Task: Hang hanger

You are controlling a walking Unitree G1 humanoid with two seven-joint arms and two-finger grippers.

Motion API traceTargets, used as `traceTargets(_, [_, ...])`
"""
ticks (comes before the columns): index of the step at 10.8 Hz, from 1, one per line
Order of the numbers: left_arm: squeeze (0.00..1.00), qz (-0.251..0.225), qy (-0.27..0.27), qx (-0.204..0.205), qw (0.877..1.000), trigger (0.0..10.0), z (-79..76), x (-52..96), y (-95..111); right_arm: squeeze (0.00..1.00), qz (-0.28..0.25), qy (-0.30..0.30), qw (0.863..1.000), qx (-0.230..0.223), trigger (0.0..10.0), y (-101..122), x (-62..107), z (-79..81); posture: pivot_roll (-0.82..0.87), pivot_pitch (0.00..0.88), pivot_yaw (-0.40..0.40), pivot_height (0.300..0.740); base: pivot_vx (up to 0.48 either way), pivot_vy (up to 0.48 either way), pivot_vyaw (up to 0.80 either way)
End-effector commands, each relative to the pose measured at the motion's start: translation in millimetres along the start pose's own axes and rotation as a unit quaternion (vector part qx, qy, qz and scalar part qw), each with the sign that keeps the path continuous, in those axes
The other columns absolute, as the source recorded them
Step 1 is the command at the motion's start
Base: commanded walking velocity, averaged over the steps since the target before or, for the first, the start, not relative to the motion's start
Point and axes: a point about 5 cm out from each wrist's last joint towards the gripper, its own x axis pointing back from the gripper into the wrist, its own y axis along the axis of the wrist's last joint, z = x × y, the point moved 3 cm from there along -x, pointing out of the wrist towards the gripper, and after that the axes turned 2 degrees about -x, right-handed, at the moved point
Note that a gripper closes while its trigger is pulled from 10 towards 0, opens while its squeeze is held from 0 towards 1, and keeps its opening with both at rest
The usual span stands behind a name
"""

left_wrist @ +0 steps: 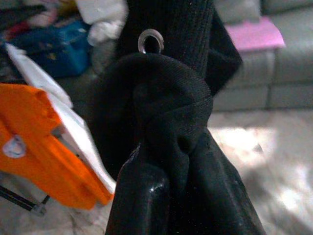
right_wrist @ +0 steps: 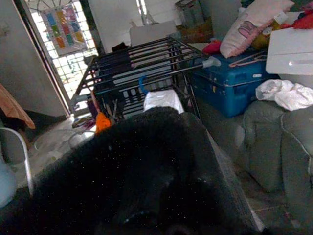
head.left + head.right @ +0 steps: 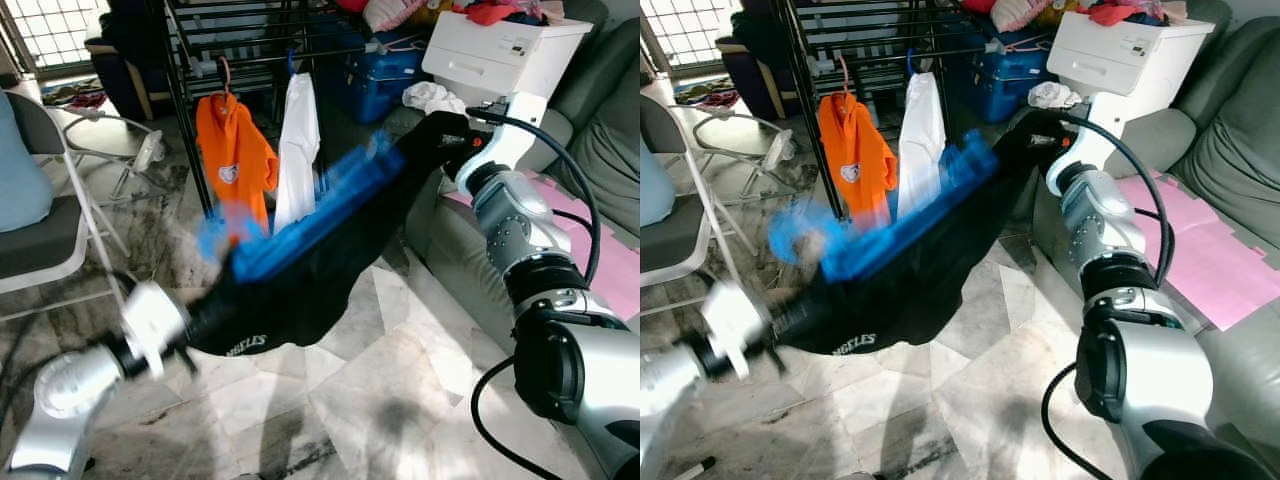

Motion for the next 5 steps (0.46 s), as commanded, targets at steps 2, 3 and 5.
traceTargets(2, [0.0,0.051,0.008,-0.014,0.999,0.0,6.1,7.7,-17.3,0.0,-0.028,-0.006,1.0,-0.001,0.0,16.3,-2.4,-1.0,0.06,0.019,-0.047,0.74,0.0,0.0,0.0])
traceTargets(3, [0.0,0.059,0.012,-0.013,0.998,0.0,7.7,5.7,-19.0,0.0,-0.028,0.0,1.0,-0.001,0.0,16.3,-3.7,2.8,0.05,0.017,-0.049,0.74,0.0,0.0,0.0])
traceTargets(5, [0.0,0.09,0.085,-0.003,0.992,0.0,28.1,-5.4,-27.1,0.0,-0.018,0.034,0.999,0.029,0.0,9.3,-6.1,18.8,0.05,0.014,-0.05,0.74,0.0,0.0,0.0])
